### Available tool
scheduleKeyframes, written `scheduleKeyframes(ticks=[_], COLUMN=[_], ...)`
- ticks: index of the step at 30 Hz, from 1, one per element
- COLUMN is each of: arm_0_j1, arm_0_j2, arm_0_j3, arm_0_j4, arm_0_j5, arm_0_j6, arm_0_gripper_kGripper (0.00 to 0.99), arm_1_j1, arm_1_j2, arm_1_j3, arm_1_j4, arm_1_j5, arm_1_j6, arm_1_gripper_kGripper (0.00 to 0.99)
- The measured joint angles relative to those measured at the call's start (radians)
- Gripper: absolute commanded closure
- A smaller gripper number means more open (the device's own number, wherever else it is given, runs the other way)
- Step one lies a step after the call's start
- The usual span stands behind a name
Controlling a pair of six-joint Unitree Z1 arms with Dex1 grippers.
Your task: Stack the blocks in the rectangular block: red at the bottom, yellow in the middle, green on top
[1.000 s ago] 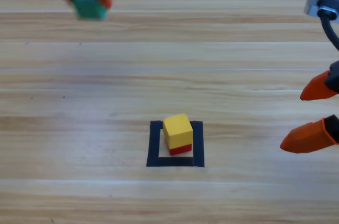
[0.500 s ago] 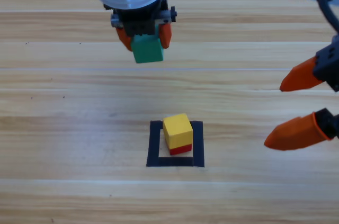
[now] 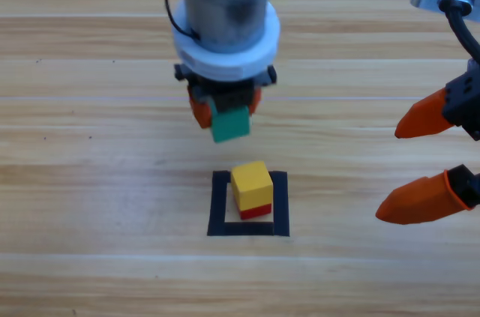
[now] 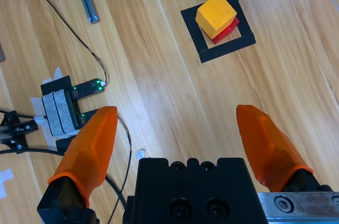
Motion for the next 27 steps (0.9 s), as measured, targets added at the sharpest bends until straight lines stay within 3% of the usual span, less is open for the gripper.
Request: scheduleKeyframes(ticks=[27], arm_0_j1=[-0.061], arm_0_j2=[0.063], arm_0_j3=[-0.014], arm_0_j4=[0.003], arm_0_j5=[0.004], arm_0_j6=[-0.022], arm_0_gripper_kGripper=[0.976], arm_1_j1=[0.0], arm_1_j2=[-0.001], arm_1_j3=[0.001], arm_1_j4=[0.001], arm_1_j5=[0.0], arm_1_j6=[-0.003], arm_1_gripper_kGripper=[0.0])
